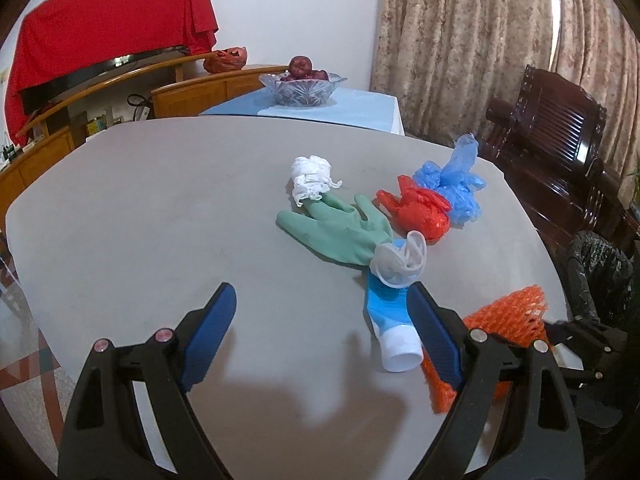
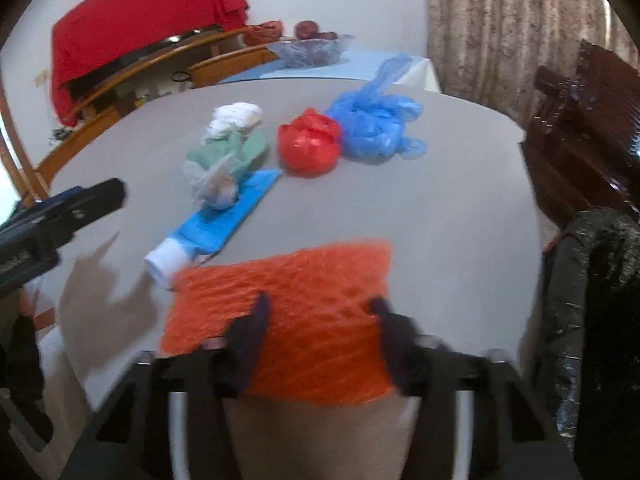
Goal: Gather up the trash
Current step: 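Bring both open tools back to the table and grasp the orange foam net with the right tool, then grasp the green glove and white plastic with the left tool while the right tool holds the net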
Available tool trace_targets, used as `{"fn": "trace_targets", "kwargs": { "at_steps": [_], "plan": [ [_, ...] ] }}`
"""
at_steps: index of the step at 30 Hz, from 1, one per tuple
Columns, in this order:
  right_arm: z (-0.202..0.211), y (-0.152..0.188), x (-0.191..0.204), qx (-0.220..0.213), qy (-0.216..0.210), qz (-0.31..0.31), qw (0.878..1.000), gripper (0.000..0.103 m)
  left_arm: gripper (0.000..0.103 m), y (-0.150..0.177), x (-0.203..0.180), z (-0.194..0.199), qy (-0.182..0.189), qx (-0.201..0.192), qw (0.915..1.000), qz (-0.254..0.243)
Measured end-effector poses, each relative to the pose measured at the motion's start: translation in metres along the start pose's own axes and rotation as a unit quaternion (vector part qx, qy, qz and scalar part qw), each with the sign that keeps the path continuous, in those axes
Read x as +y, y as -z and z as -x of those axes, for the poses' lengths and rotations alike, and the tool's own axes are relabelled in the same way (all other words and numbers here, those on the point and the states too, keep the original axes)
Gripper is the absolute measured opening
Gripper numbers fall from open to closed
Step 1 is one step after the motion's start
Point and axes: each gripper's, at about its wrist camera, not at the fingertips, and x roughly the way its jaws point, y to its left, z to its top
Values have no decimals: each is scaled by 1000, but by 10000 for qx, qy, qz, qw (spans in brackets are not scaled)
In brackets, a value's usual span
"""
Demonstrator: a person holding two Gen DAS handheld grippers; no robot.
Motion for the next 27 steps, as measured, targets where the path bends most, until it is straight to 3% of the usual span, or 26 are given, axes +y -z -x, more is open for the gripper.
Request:
{"fn": "trace_targets", "kwargs": {
  "at_steps": [3,6,19,27],
  "plan": [
    [2,-2,7,5,-105,123,9999,22,84,0,-3,1,7,2,10000,-22],
    [9,-9,6,-63,-187,61,9998,20,85,-2,-6,2,27,6,10000,-21],
    [31,-56,-30,-683,140,-286,9972,20,84,-20,-24,-11,175,-47,9998,-57],
    [27,-60,-43,-728,193,-401,9964,20,74,-29,-43,-52,300,244,9993,-5]
  ]
}}
